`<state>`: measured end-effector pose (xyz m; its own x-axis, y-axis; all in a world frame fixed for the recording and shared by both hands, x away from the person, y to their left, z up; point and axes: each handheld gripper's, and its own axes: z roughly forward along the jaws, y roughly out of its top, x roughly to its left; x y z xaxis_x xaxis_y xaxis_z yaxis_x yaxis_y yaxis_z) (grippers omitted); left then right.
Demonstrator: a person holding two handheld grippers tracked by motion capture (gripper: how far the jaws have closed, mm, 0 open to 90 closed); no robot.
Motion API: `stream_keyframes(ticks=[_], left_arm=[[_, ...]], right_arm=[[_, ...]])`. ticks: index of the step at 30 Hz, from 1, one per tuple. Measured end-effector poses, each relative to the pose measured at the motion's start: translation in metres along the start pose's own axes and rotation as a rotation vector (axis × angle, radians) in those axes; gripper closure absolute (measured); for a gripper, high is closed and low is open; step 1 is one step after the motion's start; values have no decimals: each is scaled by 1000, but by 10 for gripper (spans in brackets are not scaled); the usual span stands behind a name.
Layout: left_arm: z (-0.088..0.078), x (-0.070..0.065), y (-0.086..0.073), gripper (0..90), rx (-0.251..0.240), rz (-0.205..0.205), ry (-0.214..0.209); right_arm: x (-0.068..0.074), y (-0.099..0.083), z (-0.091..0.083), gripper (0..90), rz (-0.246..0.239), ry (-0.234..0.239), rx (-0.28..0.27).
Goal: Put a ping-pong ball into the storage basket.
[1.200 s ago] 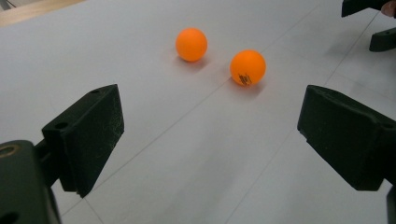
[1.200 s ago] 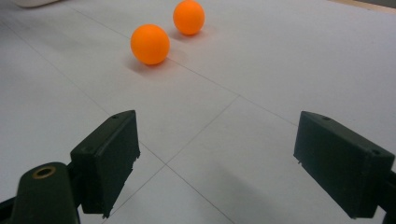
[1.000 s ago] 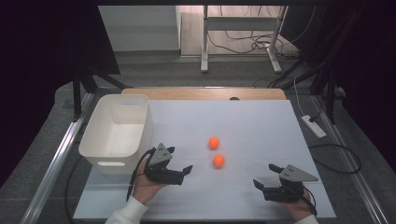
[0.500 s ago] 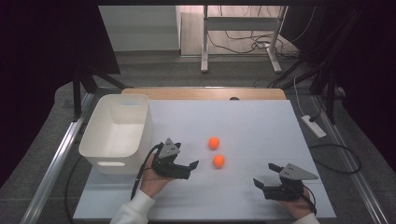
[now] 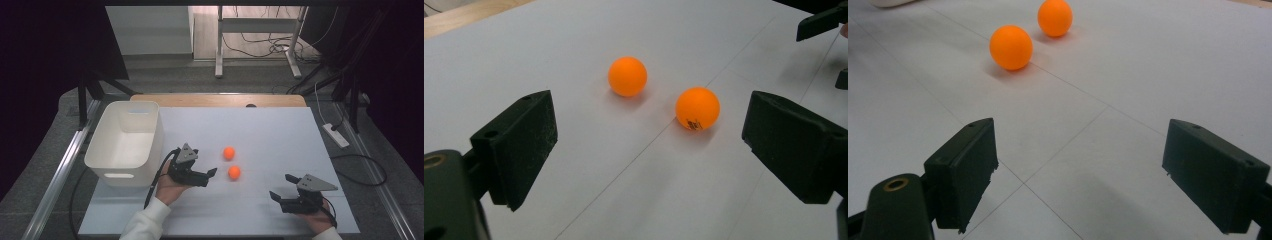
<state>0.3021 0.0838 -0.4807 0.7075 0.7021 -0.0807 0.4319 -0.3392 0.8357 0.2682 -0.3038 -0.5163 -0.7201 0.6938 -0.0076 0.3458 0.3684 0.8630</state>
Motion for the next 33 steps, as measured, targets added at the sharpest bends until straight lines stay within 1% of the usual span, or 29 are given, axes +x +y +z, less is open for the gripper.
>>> stream_keyframes(ticks=[10,16,21,23,27,31,33], left_arm=[[6,4,9,83,5,2,1],[11,5,14,85,-3,-3,-13],[16,5,17,85,5,6,-9],[19,4,20,85,14,28,9],[23,4,22,85,19,34,2],[29,5,24,85,29,31,-3],[32,7,26,85,28,16,-11]], right_arm=[[-1,0,0,143,3,-7,4],[0,-1,0,144,3,-10,6],[-2,-1,0,144,5,-16,8],[-2,-1,0,145,4,-17,8],[-2,-1,0,146,3,-15,9],[-2,-1,0,145,2,-17,9],[-1,-1,0,146,1,-16,9]])
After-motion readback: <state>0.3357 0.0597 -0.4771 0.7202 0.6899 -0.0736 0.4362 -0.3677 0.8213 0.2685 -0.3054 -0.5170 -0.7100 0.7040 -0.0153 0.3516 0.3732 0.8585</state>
